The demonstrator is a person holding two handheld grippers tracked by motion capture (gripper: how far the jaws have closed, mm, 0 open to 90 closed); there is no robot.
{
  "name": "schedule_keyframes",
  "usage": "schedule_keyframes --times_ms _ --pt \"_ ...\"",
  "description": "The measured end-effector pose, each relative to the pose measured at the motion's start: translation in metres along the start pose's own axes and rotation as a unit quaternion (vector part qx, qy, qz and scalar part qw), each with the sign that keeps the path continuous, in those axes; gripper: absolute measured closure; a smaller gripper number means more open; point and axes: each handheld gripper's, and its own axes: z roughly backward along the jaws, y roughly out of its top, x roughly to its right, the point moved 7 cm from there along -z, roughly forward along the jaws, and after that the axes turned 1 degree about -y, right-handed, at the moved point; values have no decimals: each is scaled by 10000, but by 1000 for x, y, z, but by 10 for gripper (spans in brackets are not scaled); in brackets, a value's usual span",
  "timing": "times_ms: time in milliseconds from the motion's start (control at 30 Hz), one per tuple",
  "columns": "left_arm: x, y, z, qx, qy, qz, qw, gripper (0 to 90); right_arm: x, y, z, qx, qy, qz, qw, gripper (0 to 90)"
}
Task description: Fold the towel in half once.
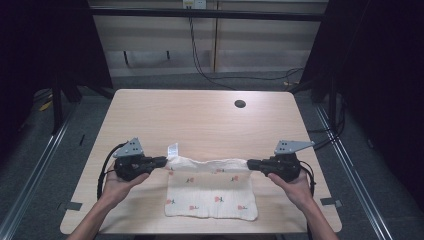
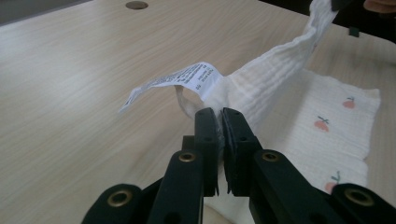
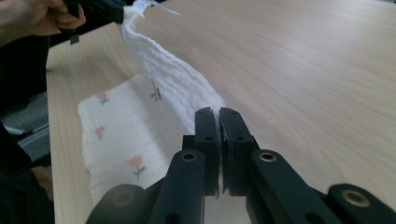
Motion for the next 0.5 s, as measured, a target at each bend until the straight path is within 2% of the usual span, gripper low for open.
schedule_keyframes --times_ms 67,233,333,400,500 --pt "3 -2 0 -70 -7 -81 9999 854 -2 -4 1 -81 -34 48 9999 865" --pt "11 -9 3 -99 -73 -87 9999 854 -7 -11 8 -111 -28 70 9999 864" --pt "14 -13 0 -191 -61 -96 9998 853 -8 -21 6 -282 -43 76 9996 863" --pt "16 -14 -2 -200 -114 -77 9997 854 -8 -26 4 -401 -55 72 9992 863" --pt "24 -16 -2 -292 -217 -120 9993 855 -10 -26 5 -427 -53 96 9990 863"
